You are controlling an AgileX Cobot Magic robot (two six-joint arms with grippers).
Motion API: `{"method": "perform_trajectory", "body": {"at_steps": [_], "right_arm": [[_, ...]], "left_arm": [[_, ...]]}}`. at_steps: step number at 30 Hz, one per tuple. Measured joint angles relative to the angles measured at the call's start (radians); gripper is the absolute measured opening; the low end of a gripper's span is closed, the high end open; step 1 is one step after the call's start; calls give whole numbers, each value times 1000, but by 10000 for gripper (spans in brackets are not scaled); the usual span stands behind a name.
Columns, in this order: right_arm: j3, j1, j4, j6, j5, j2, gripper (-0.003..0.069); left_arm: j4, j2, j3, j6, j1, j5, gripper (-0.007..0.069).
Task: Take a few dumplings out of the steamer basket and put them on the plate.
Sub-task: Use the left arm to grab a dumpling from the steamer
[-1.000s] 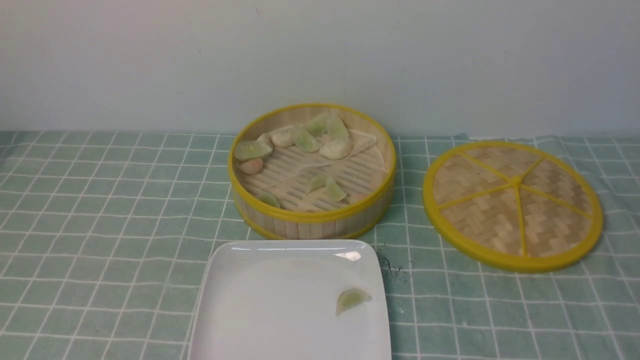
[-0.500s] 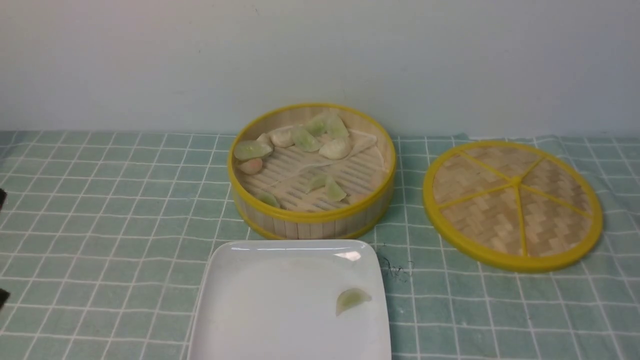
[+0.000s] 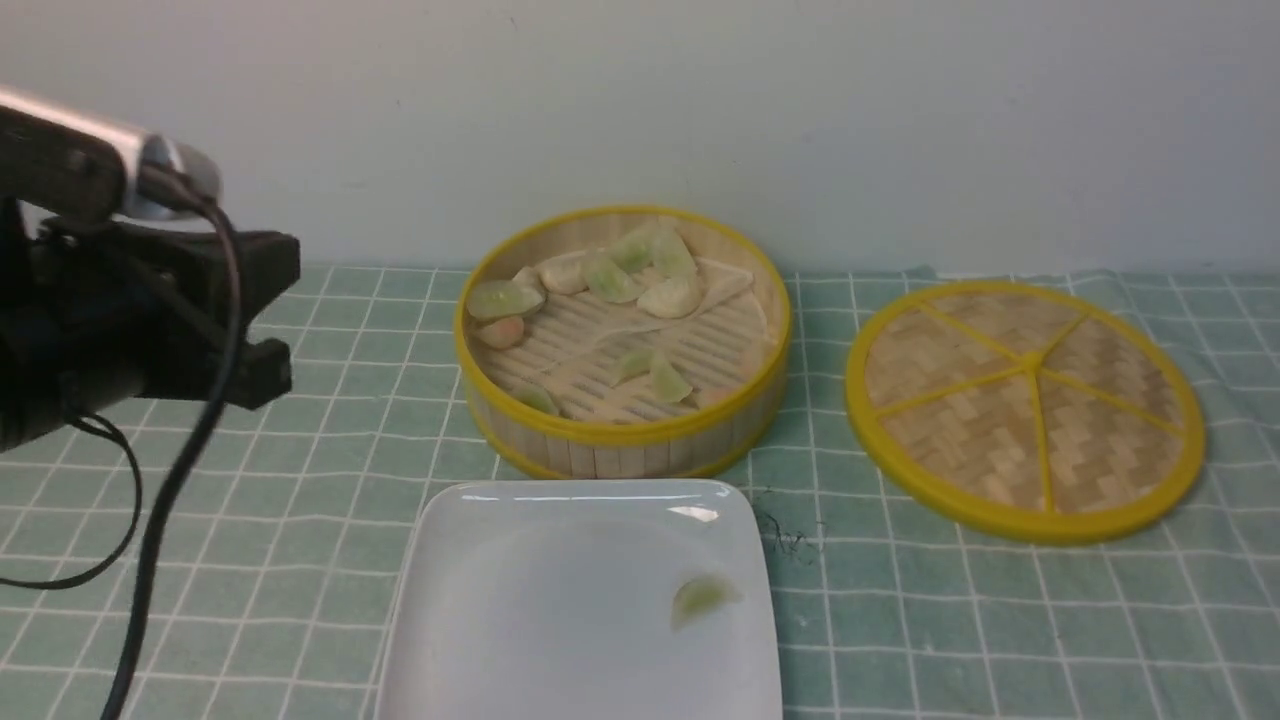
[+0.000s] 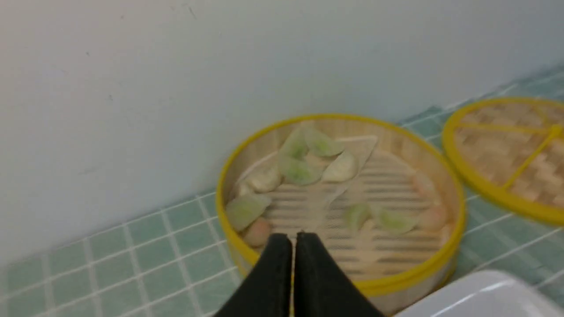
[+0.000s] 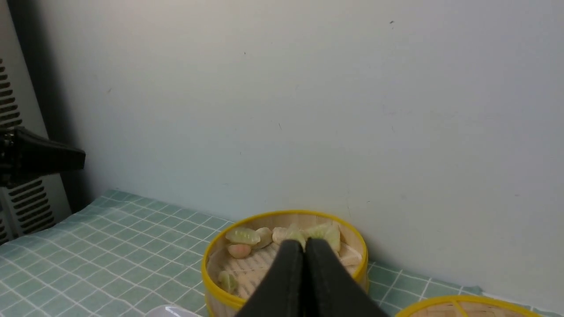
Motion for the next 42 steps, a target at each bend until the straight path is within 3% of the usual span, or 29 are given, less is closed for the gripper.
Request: {"method": "perform_trajectory", "body": {"at_steps": [1,3,4,6,7,8,10,11,12,15,17,19,20,21,22,26,29,37,42], "right_arm": [[0,0,0,0,0,0,-13],[0,0,0,0,0,0,-13],[0,0,0,0,0,0,-13],[0,0,-5,0,0,0,-13],[0,0,-5,0,0,0,-13],[0,0,-8,0,-1,0,-13],[0,0,-8,0,-1,0,-13],[0,0,-8,0,-1,0,-13],[0,0,-8,0,-1,0,-13],[0,0,-6,-1,-1,0,-13],[0,0,-2,-1,-1,0,-13],[0,0,-1,-1,-1,0,-13],[0,0,-1,-1,-1,0,-13],[0,0,-1,-1,-1,0,-13],[0,0,-1,-1,-1,0,-13],[0,0,-1,0,-1,0,-13],[0,0,3,4,-1,0,-13],[0,0,19,26,-1,0,-13],[0,0,27,26,4,0,-13]], "left_arm": [[1,2,-1,15,0,8,-6],[2,11,-6,211,0,107,-6],[1,11,-5,230,0,128,-6],[-2,11,-13,491,0,274,-6],[-2,11,-12,508,0,286,-6],[-12,12,-14,623,0,409,-6],[-85,13,-18,642,0,559,-6],[-98,13,-19,642,0,559,-6],[-219,15,-31,589,0,713,-6],[-579,14,-49,485,0,961,-6],[-831,14,-49,551,-11,1046,-6],[-1081,15,-49,727,-48,1081,-6],[-1135,15,-49,775,-59,1082,-6],[-1348,17,-56,953,-105,1082,-6],[-1476,23,-68,1081,-139,1084,-6],[-1853,102,-233,1465,-224,1174,-6],[-1955,222,-403,1591,-230,1249,-6],[-2050,532,-732,1811,-248,1422,-1],[-2019,725,-840,1944,-322,1394,106]]}}
